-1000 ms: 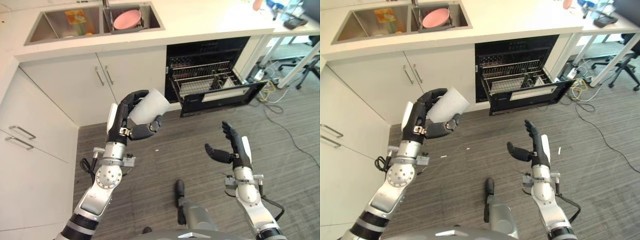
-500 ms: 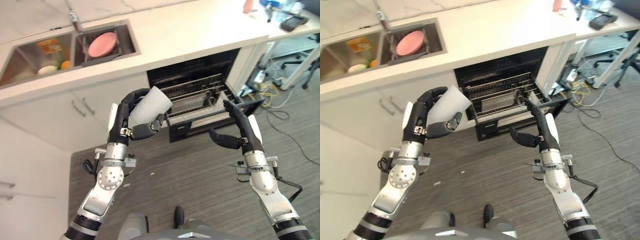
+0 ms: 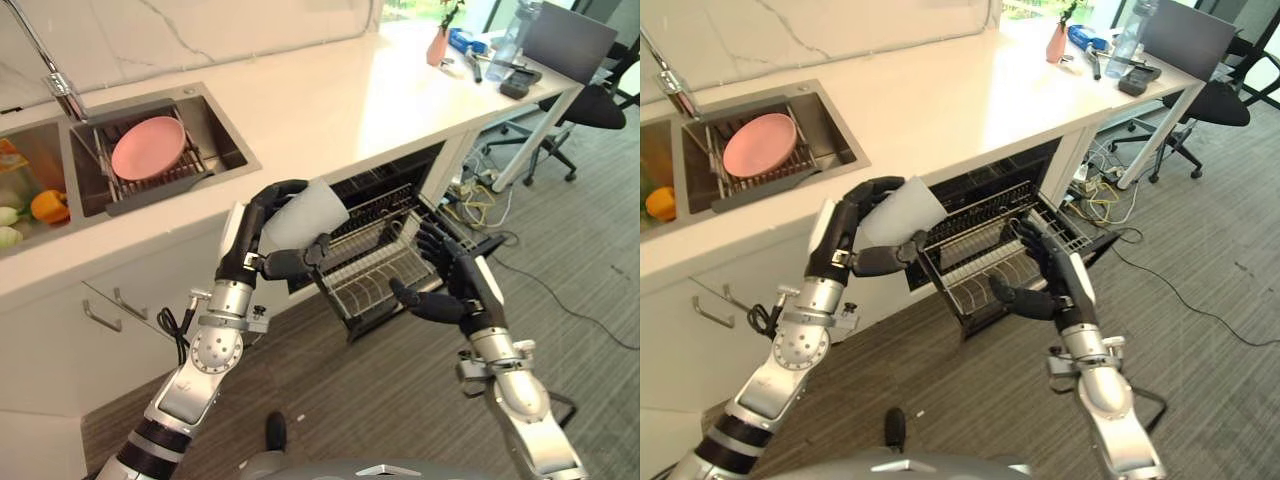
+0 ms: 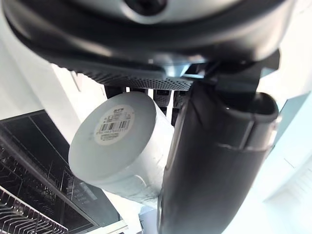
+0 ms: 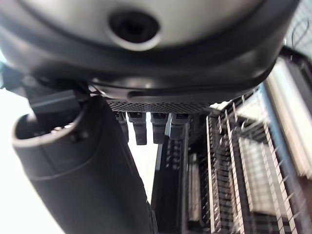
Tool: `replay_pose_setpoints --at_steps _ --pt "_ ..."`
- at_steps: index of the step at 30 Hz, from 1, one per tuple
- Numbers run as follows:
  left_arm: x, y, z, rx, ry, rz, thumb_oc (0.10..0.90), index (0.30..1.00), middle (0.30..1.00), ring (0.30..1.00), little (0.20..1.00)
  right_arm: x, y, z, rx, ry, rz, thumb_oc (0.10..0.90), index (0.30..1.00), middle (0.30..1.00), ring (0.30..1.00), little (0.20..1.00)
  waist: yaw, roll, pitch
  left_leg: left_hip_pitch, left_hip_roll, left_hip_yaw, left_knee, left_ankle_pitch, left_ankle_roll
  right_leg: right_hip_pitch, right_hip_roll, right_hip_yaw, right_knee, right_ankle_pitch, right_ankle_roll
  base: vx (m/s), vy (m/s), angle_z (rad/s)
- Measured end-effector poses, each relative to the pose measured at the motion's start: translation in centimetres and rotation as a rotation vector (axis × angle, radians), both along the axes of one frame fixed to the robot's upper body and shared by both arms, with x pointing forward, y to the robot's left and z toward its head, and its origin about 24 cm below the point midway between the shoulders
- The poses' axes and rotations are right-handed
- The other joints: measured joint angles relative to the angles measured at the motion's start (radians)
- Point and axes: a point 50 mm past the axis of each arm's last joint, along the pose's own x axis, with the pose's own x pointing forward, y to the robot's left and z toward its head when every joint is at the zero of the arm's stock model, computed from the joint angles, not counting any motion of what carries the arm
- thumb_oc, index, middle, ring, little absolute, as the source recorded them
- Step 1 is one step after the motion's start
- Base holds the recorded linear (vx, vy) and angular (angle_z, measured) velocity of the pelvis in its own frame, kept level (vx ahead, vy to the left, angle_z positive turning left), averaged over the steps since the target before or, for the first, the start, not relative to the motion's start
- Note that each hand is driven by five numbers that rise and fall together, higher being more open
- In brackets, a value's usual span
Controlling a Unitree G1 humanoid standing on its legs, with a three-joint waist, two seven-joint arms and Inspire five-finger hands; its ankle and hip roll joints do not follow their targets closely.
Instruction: Place the dishes in the dishwasher.
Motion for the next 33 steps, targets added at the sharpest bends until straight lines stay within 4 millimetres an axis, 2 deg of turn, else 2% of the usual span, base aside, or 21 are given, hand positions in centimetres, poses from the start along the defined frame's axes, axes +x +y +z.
replay_pose_setpoints --at_steps 1,2,3,4,5,6,7,8,9,10,11,13,16,23,25,27,33 --pt "0.3 -0.3 0.5 0.005 -0.021 -0.013 0.400 0.300 0.300 0.300 0.300 0.4 0.7 0.4 0.004 -0.020 0.033 0.800 0.900 0.900 0.900 0.900 0.004 0.000 0.000 0.003 -0.013 0.014 0.000 -0.010 0.015 -0.035 -0.024 0.009 -0.018 0.003 0.006 -0.04 0.198 -0.37" --pt "0.6 -0.6 1.0 0.025 -0.049 -0.021 0.400 0.300 0.300 0.300 0.300 1.0 1.4 1.0 0.008 -0.046 0.065 0.800 0.900 0.900 0.900 0.900 0.010 0.001 0.002 0.002 -0.021 0.036 0.000 -0.016 0.023 -0.101 -0.045 0.022 -0.010 0.017 0.029 -0.03 0.115 -0.29" --pt "0.6 -0.6 1.0 0.025 -0.049 -0.021 0.400 0.300 0.300 0.300 0.300 1.0 1.4 1.0 0.008 -0.046 0.065 0.800 0.900 0.900 0.900 0.900 0.010 0.001 0.002 0.002 -0.021 0.036 0.000 -0.016 0.023 -0.101 -0.045 0.022 -0.010 0.017 0.029 -0.09 0.247 -0.36" --pt "1.2 -1.0 1.5 0.051 -0.072 -0.037 0.400 0.300 0.300 0.300 0.300 1.7 2.3 1.8 0.019 -0.084 0.103 0.800 0.900 0.900 0.900 0.900 0.007 0.002 0.004 0.010 -0.023 0.055 0.000 -0.025 0.035 -0.206 -0.051 0.041 0.027 0.051 0.071 -0.07 0.179 -0.35" --pt "1.4 -1.1 1.8 0.053 -0.087 -0.038 0.400 0.300 0.300 0.300 0.300 2.2 2.9 2.3 0.049 -0.105 0.128 0.800 0.900 0.900 0.900 0.900 0.012 -0.006 0.015 0.030 -0.022 0.086 0.000 -0.031 0.031 -0.259 -0.046 0.019 0.036 0.115 0.082 -0.07 0.179 -0.35" --pt "1.4 -1.1 1.8 0.053 -0.087 -0.038 0.400 0.300 0.300 0.300 0.300 2.2 2.9 2.3 0.049 -0.105 0.128 0.800 0.900 0.900 0.900 0.900 0.012 -0.006 0.015 0.030 -0.022 0.086 0.000 -0.031 0.031 -0.259 -0.046 0.019 0.036 0.115 0.082 0.02 0.044 -0.61" --pt "1.5 -0.7 2.0 0.060 -0.097 -0.020 0.400 0.300 0.300 0.300 0.300 2.8 3.9 3.0 0.096 -0.133 0.158 0.800 0.900 0.900 0.900 0.900 0.032 -0.018 0.024 0.050 -0.016 0.122 0.000 -0.042 0.023 -0.301 -0.047 -0.026 0.042 0.183 0.055 0.03 0.071 -0.53" --pt "1.6 -0.7 1.7 0.053 -0.083 -0.015 0.400 0.300 0.300 0.300 0.300 3.0 4.1 3.5 0.111 -0.158 0.176 0.800 0.900 0.900 0.900 0.900 0.027 -0.013 0.028 0.071 -0.011 0.131 0.000 -0.057 0.011 -0.306 -0.045 -0.080 0.058 0.183 0.046 0.02 0.079 -0.60" --pt "1.4 -0.8 1.5 0.055 -0.077 -0.016 0.400 0.300 0.300 0.300 0.300 3.1 4.1 3.7 0.127 -0.166 0.182 0.800 0.900 0.900 0.900 0.900 0.025 -0.006 0.026 0.089 -0.003 0.133 -0.001 -0.068 -0.002 -0.270 -0.033 -0.117 0.011 0.187 0.035 0.04 0.018 -0.47" --pt "1.4 -0.6 1.8 0.083 -0.100 -0.007 0.400 0.300 0.300 0.300 0.300 3.4 4.2 4.1 0.143 -0.180 0.188 0.800 0.900 0.900 0.900 0.900 0.040 -0.008 0.021 0.099 0.004 0.162 -0.001 -0.074 -0.016 -0.226 -0.035 -0.174 -0.094 0.200 -0.025 0.06 -0.009 -0.45" --pt "1.4 -0.5 2.2 0.078 -0.119 0.006 0.400 0.300 0.300 0.300 0.300 3.7 4.2 4.6 0.167 -0.197 0.193 0.800 0.900 0.900 0.900 0.900 0.039 0.008 0.020 0.097 0.020 0.167 -0.001 -0.076 -0.029 -0.193 -0.021 -0.205 -0.170 0.243 -0.041 0.11 -0.029 -0.45" --pt "1.6 -0.7 2.6 0.037 -0.144 0.025 0.400 0.300 0.300 0.300 0.300 4.1 4.1 5.1 0.209 -0.210 0.196 0.800 0.900 0.900 0.900 0.900 0.039 0.028 0.012 0.103 0.033 0.172 -0.001 -0.081 -0.047 -0.141 0.021 -0.147 -0.280 0.298 -0.076 0.07 -0.044 -0.17" --pt "1.5 -1.1 3.1 0.016 -0.186 0.042 0.400 0.300 0.300 0.300 0.300 4.6 3.9 5.7 0.255 -0.228 0.196 0.800 0.900 0.900 0.900 0.900 0.039 0.058 -0.001 0.121 0.067 0.182 0.000 -0.086 -0.059 -0.134 0.054 -0.140 -0.277 0.285 -0.097 0.04 -0.052 -0.19" --pt "1.4 -1.2 3.7 -0.018 -0.238 0.089 0.400 0.300 0.300 0.300 0.300 4.6 3.2 6.2 0.321 -0.250 0.171 0.800 0.900 0.900 0.900 0.900 0.035 0.076 -0.013 0.140 0.084 0.151 0.000 -0.086 -0.060 -0.104 0.071 -0.157 -0.276 0.263 -0.109 0.02 -0.045 0.06" --pt "1.3 -1.2 3.9 -0.016 -0.266 0.119 0.400 0.300 0.300 0.300 0.300 4.5 3.7 6.0 0.479 -0.235 0.172 0.800 0.900 0.900 0.900 0.900 0.034 0.083 -0.016 0.140 0.086 0.138 0.000 -0.089 -0.065 -0.095 0.072 -0.172 -0.277 0.257 -0.108 0.00 -0.022 0.20" --pt "1.1 -1.3 4.1 -0.021 -0.298 0.145 0.400 0.300 0.300 0.300 0.300 4.4 4.1 5.9 0.616 -0.235 0.173 0.800 0.900 0.900 0.900 0.900 0.039 0.098 -0.021 0.135 0.090 0.126 0.000 -0.099 -0.086 -0.093 0.074 -0.182 -0.276 0.257 -0.108 0.00 -0.025 0.17" --pt "0.9 -1.6 4.3 -0.046 -0.335 0.183 0.400 0.300 0.300 0.300 0.300 4.4 5.6 5.9 1.032 -0.231 0.209 0.800 0.900 0.900 0.900 0.900 0.059 0.109 -0.028 0.128 0.084 0.106 0.000 -0.099 -0.087 -0.088 0.067 -0.201 -0.276 0.253 -0.104 0.01 -0.019 0.10"
